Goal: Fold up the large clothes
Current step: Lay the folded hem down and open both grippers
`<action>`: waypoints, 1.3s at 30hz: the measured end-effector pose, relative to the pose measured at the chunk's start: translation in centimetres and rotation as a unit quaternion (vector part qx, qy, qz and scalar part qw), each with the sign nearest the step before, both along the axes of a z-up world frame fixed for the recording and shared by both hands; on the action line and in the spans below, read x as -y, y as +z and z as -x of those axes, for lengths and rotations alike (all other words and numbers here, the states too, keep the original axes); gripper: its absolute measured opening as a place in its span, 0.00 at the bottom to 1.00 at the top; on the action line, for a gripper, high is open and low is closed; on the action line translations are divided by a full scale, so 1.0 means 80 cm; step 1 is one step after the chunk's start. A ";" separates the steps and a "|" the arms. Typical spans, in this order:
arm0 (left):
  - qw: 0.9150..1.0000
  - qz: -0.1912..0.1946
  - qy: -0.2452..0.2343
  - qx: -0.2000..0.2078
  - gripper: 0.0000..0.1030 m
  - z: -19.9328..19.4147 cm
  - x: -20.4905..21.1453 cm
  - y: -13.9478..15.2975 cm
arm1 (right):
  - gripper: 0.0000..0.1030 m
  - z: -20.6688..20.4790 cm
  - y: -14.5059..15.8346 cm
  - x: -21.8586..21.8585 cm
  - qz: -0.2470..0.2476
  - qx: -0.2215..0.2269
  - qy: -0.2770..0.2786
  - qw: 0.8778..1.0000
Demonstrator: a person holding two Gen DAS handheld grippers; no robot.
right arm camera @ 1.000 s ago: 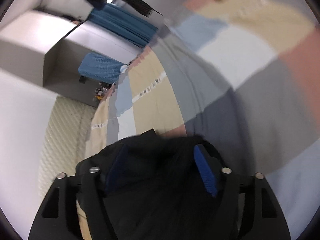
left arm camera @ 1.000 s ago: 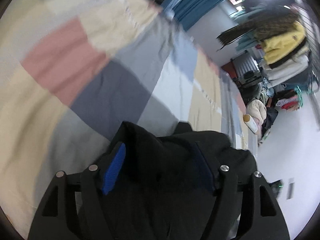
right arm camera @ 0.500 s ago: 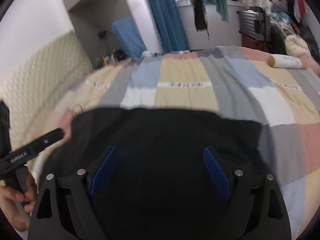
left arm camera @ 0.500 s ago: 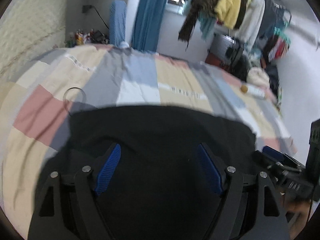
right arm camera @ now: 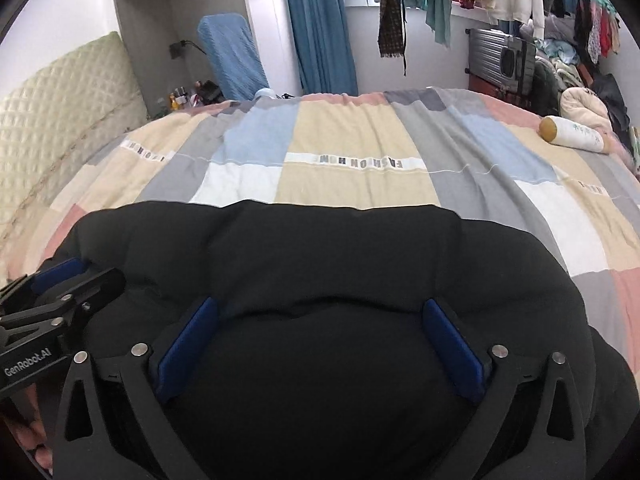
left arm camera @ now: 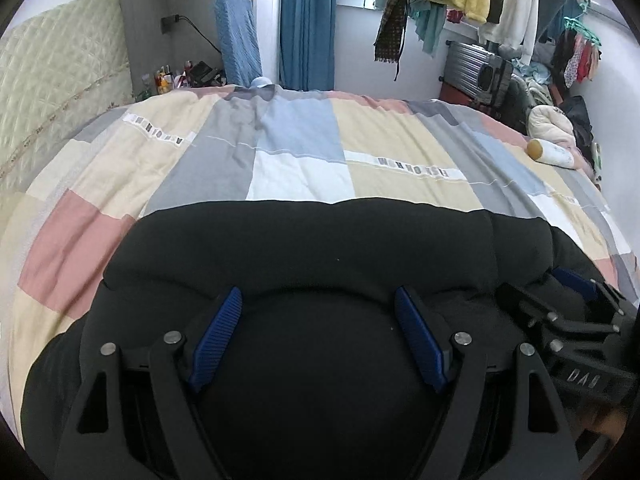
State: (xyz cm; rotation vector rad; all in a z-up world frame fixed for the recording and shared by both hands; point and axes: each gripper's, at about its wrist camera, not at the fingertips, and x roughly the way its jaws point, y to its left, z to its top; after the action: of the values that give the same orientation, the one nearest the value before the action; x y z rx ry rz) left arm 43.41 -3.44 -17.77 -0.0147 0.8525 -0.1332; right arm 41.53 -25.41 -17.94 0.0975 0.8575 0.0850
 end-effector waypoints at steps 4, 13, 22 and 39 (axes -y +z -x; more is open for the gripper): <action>1.000 -0.011 0.006 0.010 0.78 0.004 -0.009 -0.003 | 0.99 0.000 -0.004 0.021 -0.003 0.004 -0.013 1.000; 0.999 -0.024 0.028 0.014 0.78 0.020 -0.054 -0.013 | 0.99 0.027 -0.007 0.041 0.027 0.018 0.003 0.999; 0.998 -0.026 0.061 0.002 0.79 0.028 -0.112 -0.028 | 0.99 0.046 -0.014 0.093 0.022 0.017 -0.027 0.999; 0.998 -0.031 0.059 0.021 0.86 0.083 -0.155 0.027 | 0.99 0.104 0.012 0.200 -0.022 0.016 -0.102 0.994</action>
State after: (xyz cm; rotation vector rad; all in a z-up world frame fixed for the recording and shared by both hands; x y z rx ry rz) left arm 36.81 8.93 -15.60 -0.0033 0.8122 0.0033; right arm 33.21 -41.45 -17.00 0.2239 0.8087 -0.0849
